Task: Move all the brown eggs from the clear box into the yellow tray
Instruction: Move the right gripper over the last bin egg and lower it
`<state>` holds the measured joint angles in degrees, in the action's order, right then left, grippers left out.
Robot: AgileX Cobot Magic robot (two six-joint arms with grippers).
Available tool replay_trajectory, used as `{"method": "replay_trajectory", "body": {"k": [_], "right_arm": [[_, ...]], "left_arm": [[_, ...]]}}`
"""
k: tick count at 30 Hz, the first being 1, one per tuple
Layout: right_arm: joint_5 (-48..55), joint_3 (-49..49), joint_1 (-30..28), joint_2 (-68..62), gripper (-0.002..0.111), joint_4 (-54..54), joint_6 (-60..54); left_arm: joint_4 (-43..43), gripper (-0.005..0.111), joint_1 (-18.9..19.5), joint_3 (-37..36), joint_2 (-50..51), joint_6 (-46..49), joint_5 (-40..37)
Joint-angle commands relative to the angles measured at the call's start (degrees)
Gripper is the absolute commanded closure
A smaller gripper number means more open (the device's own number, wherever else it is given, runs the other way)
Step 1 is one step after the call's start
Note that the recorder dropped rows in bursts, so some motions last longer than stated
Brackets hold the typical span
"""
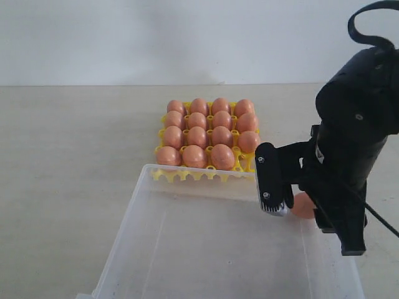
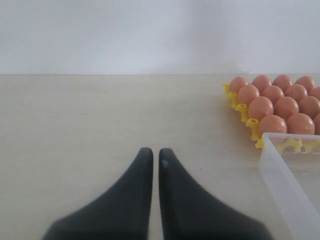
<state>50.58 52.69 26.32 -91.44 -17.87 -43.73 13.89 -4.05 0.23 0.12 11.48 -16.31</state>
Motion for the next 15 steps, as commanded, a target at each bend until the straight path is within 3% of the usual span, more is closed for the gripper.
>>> {"method": "replay_trajectory", "body": {"k": [1, 15], "right_arm": [[-2.7, 0.0, 0.1, -1.3, 0.056, -4.1, 7.7], [-5.9, 0.0, 0.1, -6.7, 0.056, -4.0, 7.9]], "left_arm": [[0.1, 0.103, -0.5, -0.2, -0.1, 0.1, 0.0], [0.1, 0.103, -0.5, -0.2, -0.1, 0.1, 0.0]]}}
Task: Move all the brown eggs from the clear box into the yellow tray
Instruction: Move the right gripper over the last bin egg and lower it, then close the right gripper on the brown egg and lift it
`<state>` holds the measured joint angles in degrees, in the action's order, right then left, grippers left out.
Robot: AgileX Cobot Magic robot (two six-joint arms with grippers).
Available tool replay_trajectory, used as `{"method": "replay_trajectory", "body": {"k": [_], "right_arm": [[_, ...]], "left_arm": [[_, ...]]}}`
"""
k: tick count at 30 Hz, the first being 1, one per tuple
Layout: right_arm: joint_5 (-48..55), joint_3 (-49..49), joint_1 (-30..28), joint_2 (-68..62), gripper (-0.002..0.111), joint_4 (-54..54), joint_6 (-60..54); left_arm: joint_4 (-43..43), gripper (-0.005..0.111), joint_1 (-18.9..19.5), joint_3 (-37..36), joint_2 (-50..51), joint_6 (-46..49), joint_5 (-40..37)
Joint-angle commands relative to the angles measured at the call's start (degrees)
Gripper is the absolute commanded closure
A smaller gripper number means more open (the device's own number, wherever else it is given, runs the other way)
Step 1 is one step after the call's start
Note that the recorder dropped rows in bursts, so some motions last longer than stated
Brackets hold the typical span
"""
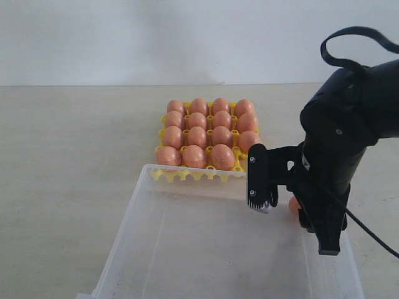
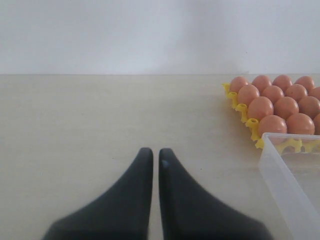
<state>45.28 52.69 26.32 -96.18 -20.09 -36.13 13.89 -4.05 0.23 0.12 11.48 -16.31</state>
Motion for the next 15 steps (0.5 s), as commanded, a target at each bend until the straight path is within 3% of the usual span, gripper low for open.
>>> {"method": "replay_trajectory", "body": {"k": [1, 15], "right_arm": [[-0.9, 0.0, 0.1, -2.5, 0.056, -2.3, 0.5], [-5.0, 0.0, 0.1, -5.4, 0.056, -6.3, 7.0]], "left_arm": [[0.1, 0.103, -0.5, -0.2, -0.1, 0.1, 0.0], [0.1, 0.103, -0.5, -0.2, -0.1, 0.1, 0.0]]}}
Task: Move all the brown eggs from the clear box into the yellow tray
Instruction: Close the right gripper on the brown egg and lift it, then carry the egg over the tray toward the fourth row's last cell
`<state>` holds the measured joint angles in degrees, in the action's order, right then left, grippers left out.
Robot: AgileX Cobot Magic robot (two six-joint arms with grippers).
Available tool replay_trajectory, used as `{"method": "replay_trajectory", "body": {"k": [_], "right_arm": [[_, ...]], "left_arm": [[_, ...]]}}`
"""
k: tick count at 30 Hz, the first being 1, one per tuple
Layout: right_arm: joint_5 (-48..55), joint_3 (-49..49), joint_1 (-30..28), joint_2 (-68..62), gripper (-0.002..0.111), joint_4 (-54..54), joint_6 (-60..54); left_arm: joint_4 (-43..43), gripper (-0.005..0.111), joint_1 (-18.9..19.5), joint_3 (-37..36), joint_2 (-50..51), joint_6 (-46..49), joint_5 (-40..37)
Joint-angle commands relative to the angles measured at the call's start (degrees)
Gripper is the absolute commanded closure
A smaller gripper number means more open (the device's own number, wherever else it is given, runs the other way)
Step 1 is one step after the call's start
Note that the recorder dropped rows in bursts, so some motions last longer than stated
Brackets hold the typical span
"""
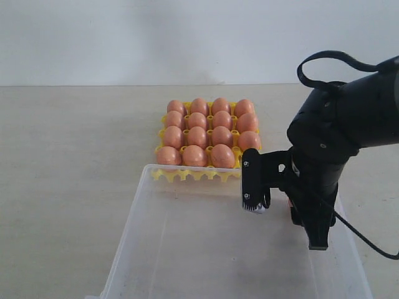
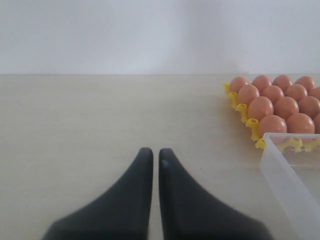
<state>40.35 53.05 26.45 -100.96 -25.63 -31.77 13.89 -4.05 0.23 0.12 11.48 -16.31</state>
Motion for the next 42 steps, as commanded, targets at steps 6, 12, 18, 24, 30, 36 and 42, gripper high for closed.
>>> {"method": "replay_trajectory", "body": {"k": [6, 12, 18, 24, 30, 36, 42], "right_arm": [[0.9, -0.4, 0.0, -2.0, 0.056, -4.8, 4.5], [0.9, -0.4, 0.0, -4.3, 0.056, -4.9, 5.4], [-1.9, -0.4, 0.0, -4.9, 0.056, -4.7, 14.4], [-2.8, -0.4, 0.0, -4.9, 0.056, -4.7, 22.5], [-2.3, -0.4, 0.0, -4.9, 0.078, -4.7, 26.7], [-2.3, -0.4, 0.0, -4.9, 0.108, -4.0, 30.7], [-4.4, -0.4, 0.0, -4.4, 0.108, 1.7, 37.1]], "left_arm": [[0.1, 0.103, -0.5, -0.2, -0.1, 0.1, 0.0], [0.1, 0.103, -0.5, -0.2, -0.1, 0.1, 0.0], [0.1, 0.103, -0.5, -0.2, -0.1, 0.1, 0.0], [0.1, 0.103, -0.5, -0.2, -0.1, 0.1, 0.0], [0.1, 0.103, -0.5, -0.2, -0.1, 0.1, 0.0], [0.1, 0.103, -0.5, -0.2, -0.1, 0.1, 0.0], [0.1, 0.103, -0.5, -0.2, -0.1, 0.1, 0.0]]}}
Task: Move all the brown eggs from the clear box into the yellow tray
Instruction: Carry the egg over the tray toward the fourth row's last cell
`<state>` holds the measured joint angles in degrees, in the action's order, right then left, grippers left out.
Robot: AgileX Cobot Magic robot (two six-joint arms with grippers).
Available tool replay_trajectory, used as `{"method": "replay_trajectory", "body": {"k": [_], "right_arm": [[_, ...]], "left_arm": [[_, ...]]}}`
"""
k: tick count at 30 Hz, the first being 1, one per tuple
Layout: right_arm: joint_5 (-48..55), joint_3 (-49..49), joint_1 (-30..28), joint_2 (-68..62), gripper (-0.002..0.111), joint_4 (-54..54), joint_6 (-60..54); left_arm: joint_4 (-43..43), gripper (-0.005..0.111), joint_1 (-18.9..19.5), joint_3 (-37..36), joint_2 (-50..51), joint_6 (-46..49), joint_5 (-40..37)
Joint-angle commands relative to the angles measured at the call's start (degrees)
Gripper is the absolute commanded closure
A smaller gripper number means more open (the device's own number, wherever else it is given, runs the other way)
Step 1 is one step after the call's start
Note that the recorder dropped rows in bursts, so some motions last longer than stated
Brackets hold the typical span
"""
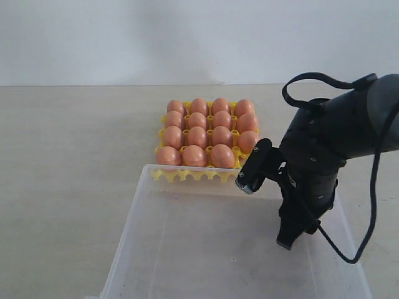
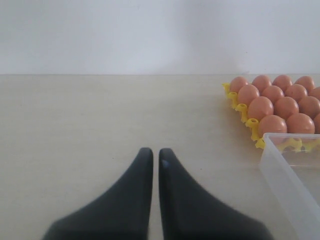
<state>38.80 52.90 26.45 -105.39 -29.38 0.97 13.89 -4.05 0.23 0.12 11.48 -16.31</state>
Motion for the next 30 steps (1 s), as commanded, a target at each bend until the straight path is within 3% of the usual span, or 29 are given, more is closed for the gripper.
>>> {"method": "replay_trajectory", "body": {"k": [1, 6, 10, 23, 30], "right_arm": [[-4.1, -0.2, 0.0, 0.3, 0.108, 7.4, 4.4], [-14.0, -0.2, 0.0, 5.9, 0.108, 26.3, 3.0], [-16.2, -0.2, 0.0, 11.1, 0.108, 38.4, -0.1], [-18.3, -0.2, 0.0, 17.8, 0.108, 43.0, -1.0], [-30.4, -0.2, 0.0, 21.8, 0.108, 45.8, -1.0]], "left_arm": [[0.1, 0.103, -0.5, -0.2, -0.1, 0.1, 0.0], [0.1, 0.103, -0.5, -0.2, -0.1, 0.1, 0.0], [0.1, 0.103, -0.5, -0.2, -0.1, 0.1, 0.0], [0.1, 0.103, -0.5, -0.2, -0.1, 0.1, 0.0], [0.1, 0.103, -0.5, -0.2, -0.1, 0.1, 0.0]]}}
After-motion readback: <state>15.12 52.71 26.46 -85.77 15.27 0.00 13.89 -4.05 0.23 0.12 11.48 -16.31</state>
